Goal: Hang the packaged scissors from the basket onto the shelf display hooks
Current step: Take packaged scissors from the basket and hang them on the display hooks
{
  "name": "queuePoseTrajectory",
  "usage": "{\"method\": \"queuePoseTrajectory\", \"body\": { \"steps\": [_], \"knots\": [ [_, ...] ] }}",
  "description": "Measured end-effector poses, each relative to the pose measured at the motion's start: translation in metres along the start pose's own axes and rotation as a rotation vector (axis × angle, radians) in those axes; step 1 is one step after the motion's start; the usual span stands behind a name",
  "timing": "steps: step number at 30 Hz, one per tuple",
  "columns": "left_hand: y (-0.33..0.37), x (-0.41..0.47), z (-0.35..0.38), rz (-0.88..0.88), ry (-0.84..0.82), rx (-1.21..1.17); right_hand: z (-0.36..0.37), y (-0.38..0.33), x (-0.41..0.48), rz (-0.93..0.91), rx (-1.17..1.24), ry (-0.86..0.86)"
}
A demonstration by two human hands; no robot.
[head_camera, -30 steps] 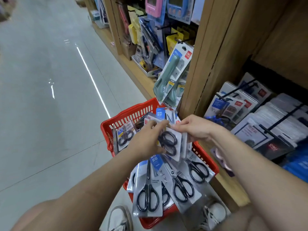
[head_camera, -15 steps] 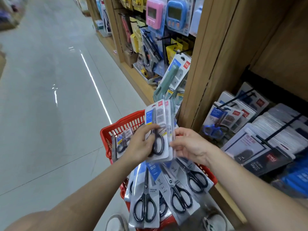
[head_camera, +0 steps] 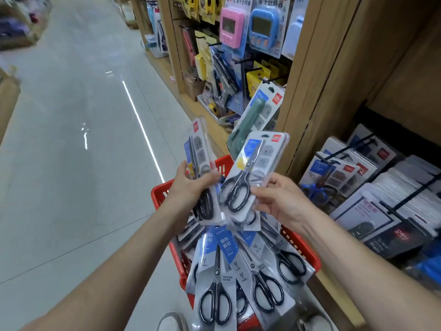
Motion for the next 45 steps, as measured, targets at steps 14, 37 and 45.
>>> {"method": "queuePoseTrajectory", "body": {
  "steps": [14,37,45],
  "knots": [
    [-0.01,-0.032,0.036,0.024,0.047,0.265,0.005,-0.019,-0.015,-0.07,0.074,0.206],
    [-0.173,-0.021,0.005,-0.273,0.217,1.063,-0.047,0.017,-0.024,-0.162,-0.748,0.267],
    [-0.088,-0.055,0.009,-0.044,0.181,1.215,-0.056,0.002,-0.024,-0.194,-0.67,0.282]
  ]
}}
Point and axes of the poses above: each hand's wrist, its own x-axis towards the middle knuckle, its own z-axis out of the palm, y = z × x, the point moved 9 cm from there along x, towards the middle knuckle, and after that the axes turned 13 degrees about -z, right-handed, at the moved point
